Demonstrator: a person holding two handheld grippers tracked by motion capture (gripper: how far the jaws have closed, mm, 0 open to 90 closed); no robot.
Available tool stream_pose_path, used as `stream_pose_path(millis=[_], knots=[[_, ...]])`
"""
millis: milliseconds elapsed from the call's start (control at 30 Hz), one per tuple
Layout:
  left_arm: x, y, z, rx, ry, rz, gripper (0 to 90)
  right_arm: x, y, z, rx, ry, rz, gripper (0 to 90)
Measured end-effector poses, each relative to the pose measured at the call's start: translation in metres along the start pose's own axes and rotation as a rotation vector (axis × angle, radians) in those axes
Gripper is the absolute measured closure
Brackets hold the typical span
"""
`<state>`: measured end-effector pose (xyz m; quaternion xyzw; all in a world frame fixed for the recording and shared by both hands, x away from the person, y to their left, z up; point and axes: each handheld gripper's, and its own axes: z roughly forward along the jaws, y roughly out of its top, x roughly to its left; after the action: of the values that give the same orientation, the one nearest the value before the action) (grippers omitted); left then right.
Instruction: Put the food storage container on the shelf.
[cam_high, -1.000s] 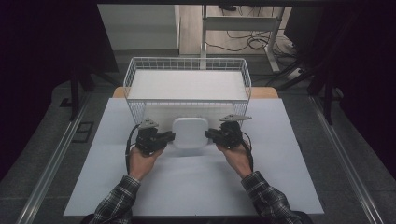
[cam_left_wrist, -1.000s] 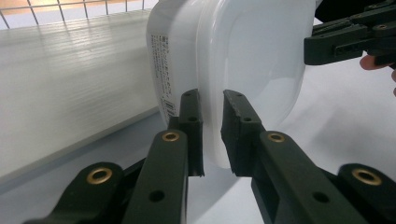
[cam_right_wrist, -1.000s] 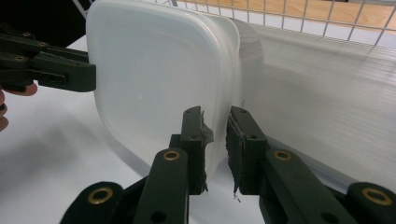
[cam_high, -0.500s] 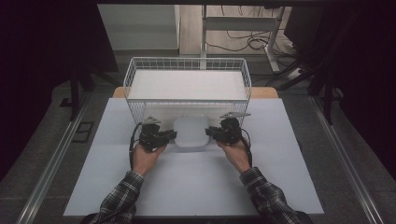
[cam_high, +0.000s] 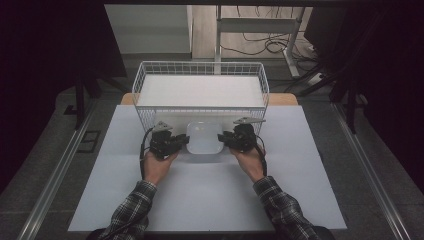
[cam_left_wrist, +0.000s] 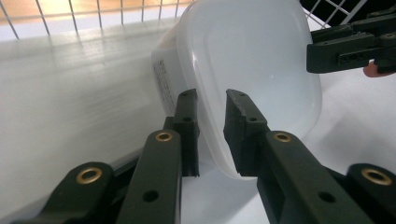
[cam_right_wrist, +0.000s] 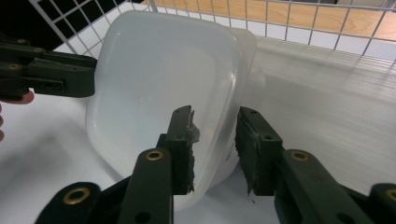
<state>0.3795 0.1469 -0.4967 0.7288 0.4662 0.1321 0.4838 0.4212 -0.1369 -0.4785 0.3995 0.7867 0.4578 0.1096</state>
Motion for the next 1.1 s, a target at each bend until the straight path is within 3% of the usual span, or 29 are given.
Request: stream_pose_path(millis=[67, 100, 233, 367, 467, 667, 767, 900, 967, 1000, 1100], knots=[[0.001, 0.001, 0.002, -0.009, 0.001, 0.003, 73.3, 0.0, 0.0, 0.0, -0.007, -0.004, 0.001, 64.9], [0.001, 0.002, 0.002, -0.016, 0.009, -0.001, 72.2, 0.002, 0.003, 0.001, -0.024, -0.04, -0.034, 65.6], [0.001, 0.006, 0.006, -0.046, 0.047, 0.005, 69.9, 0.005, 0.007, 0.004, -0.038, -0.087, -0.063, 65.6], [0.001, 0.01, 0.01, -0.066, 0.089, 0.013, 67.6, 0.004, 0.009, 0.007, -0.047, -0.097, -0.054, 66.7], [0.0, 0.013, 0.007, -0.077, 0.089, 0.039, 63.0, 0.003, 0.011, 0.006, -0.059, -0.093, -0.054, 68.9], [-0.009, 0.011, -0.008, -0.084, 0.049, 0.053, 52.4, 0.009, 0.011, -0.006, -0.062, -0.051, -0.105, 74.9], [-0.012, 0.002, -0.016, -0.078, -0.012, 0.06, 39.8, 0.014, 0.007, -0.013, -0.048, 0.0, -0.137, 83.0], [-0.016, -0.011, -0.025, -0.072, -0.072, 0.054, 32.3, 0.019, 0.003, -0.017, -0.042, 0.033, -0.154, 88.3], [-0.02, -0.018, -0.029, -0.063, -0.082, 0.058, 27.1, 0.023, 0.001, -0.019, -0.029, 0.055, -0.172, 88.5], [-0.022, -0.024, -0.032, -0.055, -0.086, 0.066, 23.1, 0.029, -0.001, -0.02, -0.017, 0.061, -0.211, 88.6], [-0.027, -0.031, -0.038, -0.041, -0.078, 0.079, 20.0, 0.035, -0.003, -0.021, -0.009, 0.08, -0.233, 88.6]])
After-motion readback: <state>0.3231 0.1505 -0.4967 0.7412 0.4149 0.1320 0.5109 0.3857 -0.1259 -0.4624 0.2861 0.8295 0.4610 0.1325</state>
